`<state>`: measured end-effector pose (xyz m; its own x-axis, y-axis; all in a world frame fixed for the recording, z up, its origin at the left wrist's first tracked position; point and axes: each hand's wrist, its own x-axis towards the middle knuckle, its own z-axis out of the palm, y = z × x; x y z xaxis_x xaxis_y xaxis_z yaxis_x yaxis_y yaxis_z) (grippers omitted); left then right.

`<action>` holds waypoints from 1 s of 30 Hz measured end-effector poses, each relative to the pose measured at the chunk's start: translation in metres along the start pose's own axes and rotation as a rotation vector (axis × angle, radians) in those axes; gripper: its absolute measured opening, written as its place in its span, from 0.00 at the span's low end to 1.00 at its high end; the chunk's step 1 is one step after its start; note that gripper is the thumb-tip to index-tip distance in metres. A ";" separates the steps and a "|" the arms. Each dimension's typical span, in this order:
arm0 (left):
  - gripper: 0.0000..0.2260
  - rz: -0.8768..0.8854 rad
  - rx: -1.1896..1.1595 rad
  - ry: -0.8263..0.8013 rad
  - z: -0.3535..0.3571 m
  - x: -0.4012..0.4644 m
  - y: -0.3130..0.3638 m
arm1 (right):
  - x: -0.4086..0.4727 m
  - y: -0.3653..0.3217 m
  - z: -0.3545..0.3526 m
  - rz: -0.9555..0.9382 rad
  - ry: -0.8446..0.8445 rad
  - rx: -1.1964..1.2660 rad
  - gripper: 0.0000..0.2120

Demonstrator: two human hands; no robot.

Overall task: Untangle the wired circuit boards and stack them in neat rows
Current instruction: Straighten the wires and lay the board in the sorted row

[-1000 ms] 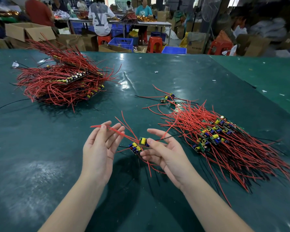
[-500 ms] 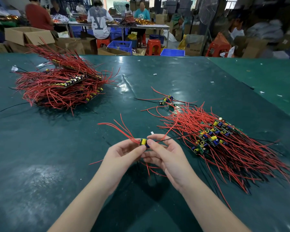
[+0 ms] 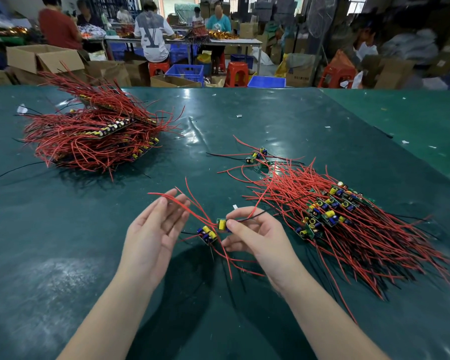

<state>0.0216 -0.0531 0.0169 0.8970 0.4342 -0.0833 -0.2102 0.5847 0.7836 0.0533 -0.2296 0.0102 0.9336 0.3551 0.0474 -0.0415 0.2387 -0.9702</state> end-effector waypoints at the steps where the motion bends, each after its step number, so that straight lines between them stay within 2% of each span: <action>1: 0.09 0.011 -0.007 0.015 -0.001 0.001 0.001 | 0.000 0.000 0.000 -0.003 -0.002 -0.006 0.06; 11: 0.07 0.066 -0.034 0.031 -0.001 0.001 0.007 | 0.000 -0.001 0.000 0.023 -0.023 -0.009 0.07; 20: 0.06 0.247 0.288 0.071 -0.010 0.003 0.007 | 0.005 -0.003 -0.007 -0.030 0.057 0.015 0.06; 26: 0.06 0.086 0.213 0.008 -0.009 0.005 0.008 | 0.008 -0.005 -0.012 -0.047 0.081 -0.008 0.05; 30: 0.07 0.044 0.180 0.018 -0.011 0.006 0.009 | 0.008 -0.004 -0.013 -0.066 0.081 -0.060 0.06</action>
<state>0.0210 -0.0378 0.0164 0.8810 0.4697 -0.0567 -0.1742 0.4334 0.8842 0.0655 -0.2393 0.0115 0.9595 0.2651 0.0950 0.0404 0.2042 -0.9781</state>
